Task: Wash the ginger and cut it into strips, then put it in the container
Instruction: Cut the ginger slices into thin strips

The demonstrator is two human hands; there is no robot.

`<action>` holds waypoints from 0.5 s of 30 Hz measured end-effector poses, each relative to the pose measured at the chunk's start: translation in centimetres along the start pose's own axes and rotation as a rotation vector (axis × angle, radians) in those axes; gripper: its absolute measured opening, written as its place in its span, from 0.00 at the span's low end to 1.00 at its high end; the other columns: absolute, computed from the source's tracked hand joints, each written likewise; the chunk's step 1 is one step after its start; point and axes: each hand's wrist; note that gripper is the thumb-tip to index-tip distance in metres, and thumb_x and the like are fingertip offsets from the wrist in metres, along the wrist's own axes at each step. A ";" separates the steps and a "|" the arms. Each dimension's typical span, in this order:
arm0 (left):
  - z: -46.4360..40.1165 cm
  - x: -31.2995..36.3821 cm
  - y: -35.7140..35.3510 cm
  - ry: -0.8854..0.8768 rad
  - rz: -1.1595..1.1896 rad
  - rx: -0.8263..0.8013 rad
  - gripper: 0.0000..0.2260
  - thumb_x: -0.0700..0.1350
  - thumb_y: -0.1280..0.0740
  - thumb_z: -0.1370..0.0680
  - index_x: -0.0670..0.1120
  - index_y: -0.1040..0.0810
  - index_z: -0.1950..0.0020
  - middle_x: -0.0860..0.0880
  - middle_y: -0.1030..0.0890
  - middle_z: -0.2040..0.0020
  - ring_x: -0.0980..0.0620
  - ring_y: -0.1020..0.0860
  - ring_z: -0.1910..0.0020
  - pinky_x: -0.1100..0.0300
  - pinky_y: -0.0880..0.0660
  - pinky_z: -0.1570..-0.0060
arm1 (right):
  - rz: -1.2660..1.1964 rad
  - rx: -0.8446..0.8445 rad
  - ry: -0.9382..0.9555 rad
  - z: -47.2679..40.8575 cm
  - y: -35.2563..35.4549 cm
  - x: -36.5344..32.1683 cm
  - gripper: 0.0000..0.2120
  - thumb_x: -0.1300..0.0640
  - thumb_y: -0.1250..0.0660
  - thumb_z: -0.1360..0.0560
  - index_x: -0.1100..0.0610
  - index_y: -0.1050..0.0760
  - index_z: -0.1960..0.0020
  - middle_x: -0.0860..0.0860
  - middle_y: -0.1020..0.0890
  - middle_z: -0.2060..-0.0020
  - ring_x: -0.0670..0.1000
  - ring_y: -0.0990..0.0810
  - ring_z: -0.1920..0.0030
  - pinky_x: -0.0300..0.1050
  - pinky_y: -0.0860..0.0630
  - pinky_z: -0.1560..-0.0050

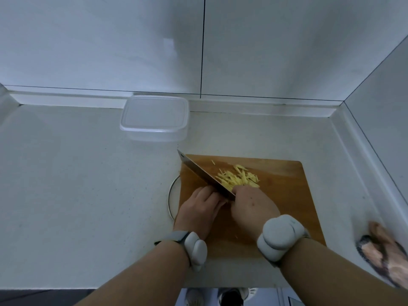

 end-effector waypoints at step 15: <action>0.0 -0.2 -0.1 0.002 0.000 -0.008 0.09 0.48 0.37 0.22 0.46 0.19 0.52 0.48 0.20 0.53 0.48 0.24 0.55 0.57 0.23 0.65 | -0.021 0.026 0.028 0.3 0.2 0.2 0.07 0.58 0.42 0.18 0.53 0.25 0.48 0.52 0.21 0.58 0.54 0.20 0.59 0.48 0.21 0.58</action>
Point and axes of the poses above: each hand's wrist, its own z-axis away from the middle knuckle, its own y-axis out of the back of the hand, x = y × z
